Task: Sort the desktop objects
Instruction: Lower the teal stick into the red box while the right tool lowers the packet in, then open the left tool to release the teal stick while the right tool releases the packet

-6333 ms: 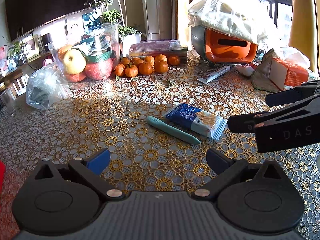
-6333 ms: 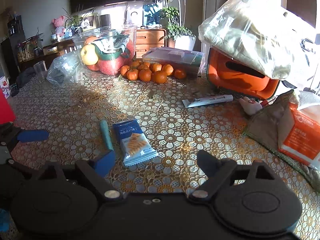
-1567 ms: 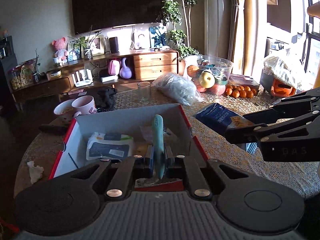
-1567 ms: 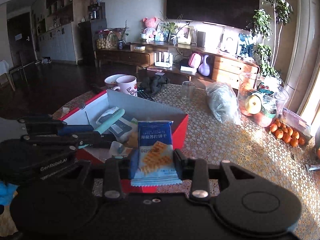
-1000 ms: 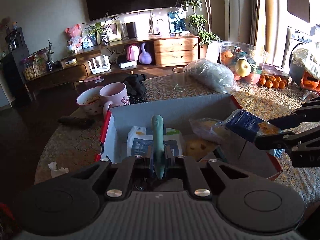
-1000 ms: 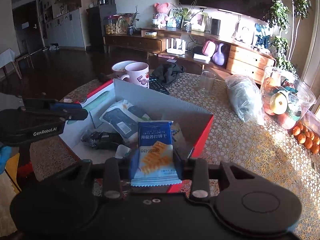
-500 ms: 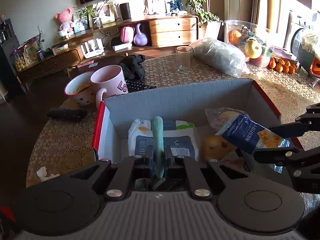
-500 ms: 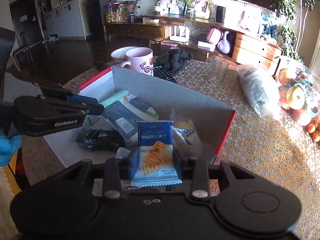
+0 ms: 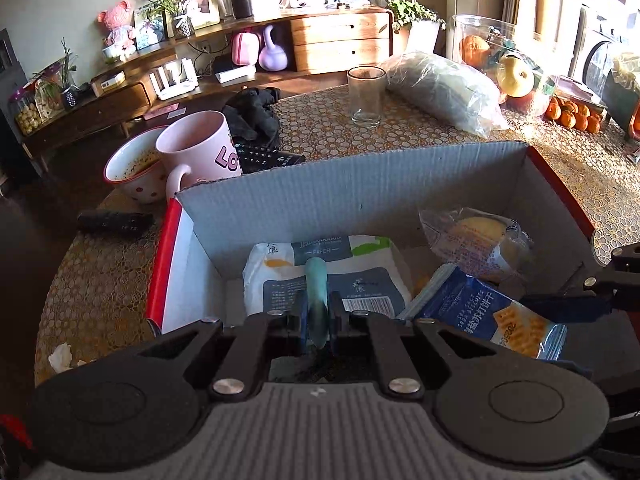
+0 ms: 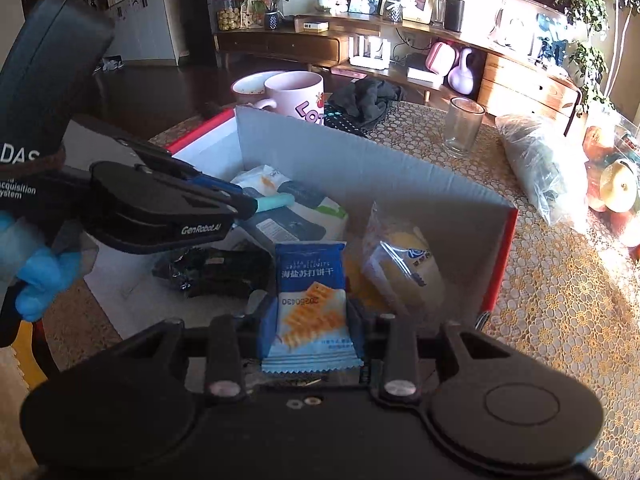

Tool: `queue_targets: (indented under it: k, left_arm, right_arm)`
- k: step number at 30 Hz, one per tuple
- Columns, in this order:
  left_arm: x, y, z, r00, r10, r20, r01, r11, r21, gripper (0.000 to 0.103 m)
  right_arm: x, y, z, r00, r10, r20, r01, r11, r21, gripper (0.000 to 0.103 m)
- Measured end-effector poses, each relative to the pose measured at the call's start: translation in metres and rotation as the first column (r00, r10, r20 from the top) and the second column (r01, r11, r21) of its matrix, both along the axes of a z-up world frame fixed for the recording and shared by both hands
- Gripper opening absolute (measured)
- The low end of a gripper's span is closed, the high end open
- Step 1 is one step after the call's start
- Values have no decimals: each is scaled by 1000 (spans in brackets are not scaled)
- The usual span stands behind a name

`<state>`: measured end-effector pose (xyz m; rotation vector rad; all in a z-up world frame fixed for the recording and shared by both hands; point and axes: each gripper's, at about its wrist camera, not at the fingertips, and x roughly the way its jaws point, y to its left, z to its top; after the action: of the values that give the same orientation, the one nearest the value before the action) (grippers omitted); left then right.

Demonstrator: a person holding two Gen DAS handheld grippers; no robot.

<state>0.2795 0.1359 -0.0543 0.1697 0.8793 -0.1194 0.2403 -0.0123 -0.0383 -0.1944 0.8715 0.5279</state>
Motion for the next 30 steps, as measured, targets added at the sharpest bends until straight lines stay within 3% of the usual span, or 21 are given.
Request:
queue_targets:
  k: [8,15,23,30]
  left_arm:
    - [8,2,-8,998,3,-67,-5,1000,-17,9]
    - [14,5,-17,990,21,-139,-25,999,-33,9]
    - [13,9,-13,988,43,-150,-53,997,-63,9]
    - [5,9,-3,990,53,-128,-61,997,-56,9]
  right_arm:
    - [3,-2,-11,998,-3,-58,3,1000,-2,37]
    - [0,-2,-10,997,25,-78,-25,1000,3,47]
    - [-8,-8,1,998,31,-57,-29,999,38,65]
    - [-8,-22,6,998,-17,-61,20,998,56,66]
